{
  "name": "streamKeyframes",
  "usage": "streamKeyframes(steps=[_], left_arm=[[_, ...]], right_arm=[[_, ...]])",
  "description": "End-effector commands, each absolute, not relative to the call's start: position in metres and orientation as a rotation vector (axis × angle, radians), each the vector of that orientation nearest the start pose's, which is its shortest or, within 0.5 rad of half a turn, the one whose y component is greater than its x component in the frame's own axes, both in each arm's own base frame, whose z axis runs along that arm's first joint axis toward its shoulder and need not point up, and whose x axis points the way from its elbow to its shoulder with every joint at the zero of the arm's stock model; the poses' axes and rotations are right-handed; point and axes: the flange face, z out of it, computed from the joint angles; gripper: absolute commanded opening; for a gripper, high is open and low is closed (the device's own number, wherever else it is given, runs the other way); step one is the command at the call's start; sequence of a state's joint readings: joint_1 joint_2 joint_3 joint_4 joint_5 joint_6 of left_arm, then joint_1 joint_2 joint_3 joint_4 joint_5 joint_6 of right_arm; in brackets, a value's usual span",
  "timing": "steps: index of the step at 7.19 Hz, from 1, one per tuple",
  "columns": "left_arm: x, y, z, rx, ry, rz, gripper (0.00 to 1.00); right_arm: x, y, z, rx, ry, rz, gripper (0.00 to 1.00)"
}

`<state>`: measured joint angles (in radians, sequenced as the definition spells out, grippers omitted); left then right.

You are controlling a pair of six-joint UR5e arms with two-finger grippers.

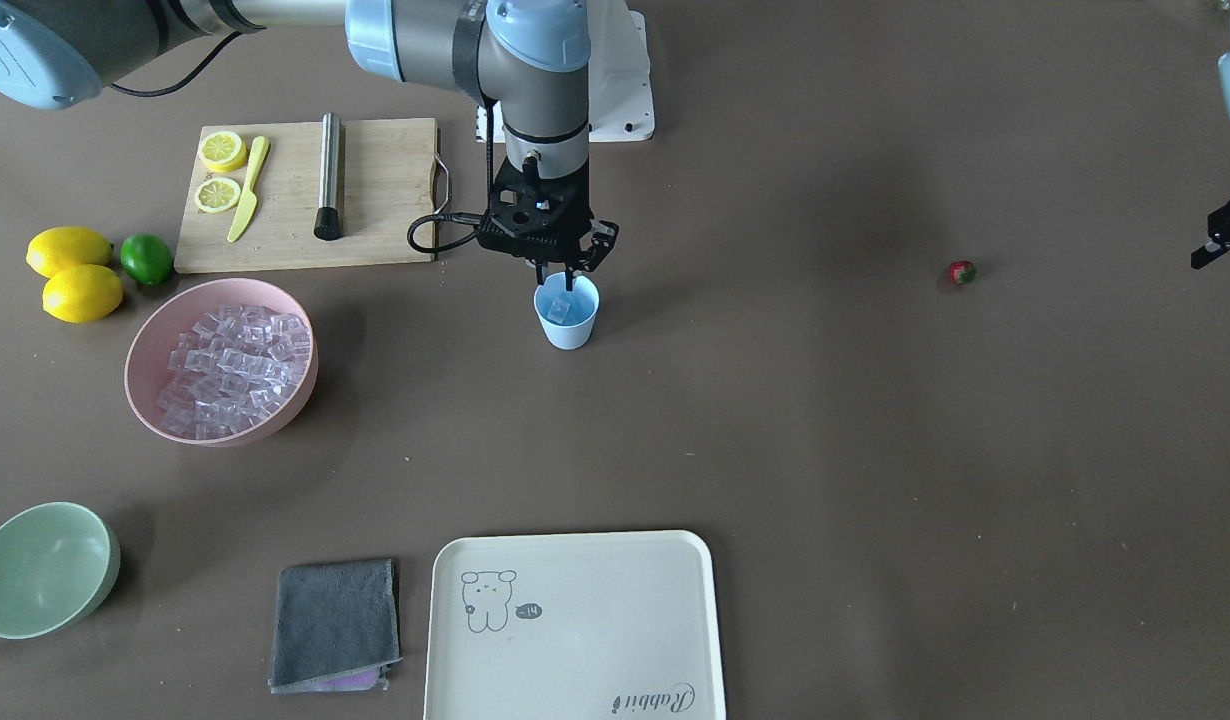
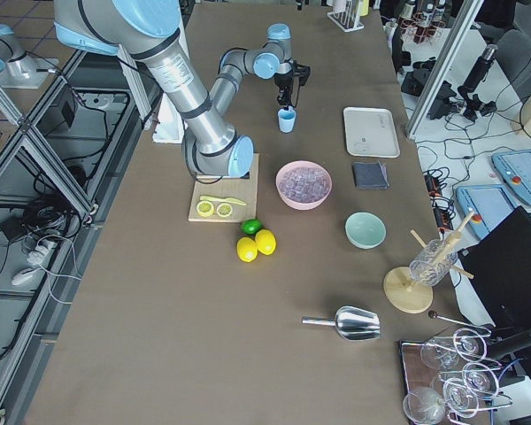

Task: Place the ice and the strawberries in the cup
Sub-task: 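Open the right gripper to release the ice cube into the cup, then return the right gripper to the pink ice bowl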

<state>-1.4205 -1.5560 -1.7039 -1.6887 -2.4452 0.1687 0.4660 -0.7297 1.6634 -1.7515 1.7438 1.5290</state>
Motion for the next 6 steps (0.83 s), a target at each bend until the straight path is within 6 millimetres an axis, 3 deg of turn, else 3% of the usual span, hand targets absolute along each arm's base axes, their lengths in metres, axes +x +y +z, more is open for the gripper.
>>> streamKeyframes(steps=[1,2,5,6], left_arm=[[0.018,-0.498,0.58,0.231,0.874,0.402,0.98],[0.018,-0.498,0.58,0.231,0.874,0.4,0.98],[0.018,-0.498,0.581,0.23,0.874,0.401,0.98],[0.018,-0.498,0.581,0.23,0.874,0.401,0.98]], right_arm=[[-0.551,-0.406,0.131,0.032,-0.741,0.33,1.0],[-0.532,-0.415,0.134,0.052,-0.732,0.299,1.0],[-0.414,-0.474,0.202,0.071,-0.735,0.138,1.0],[-0.386,-0.493,0.232,0.111,-0.715,0.067,1.0]])
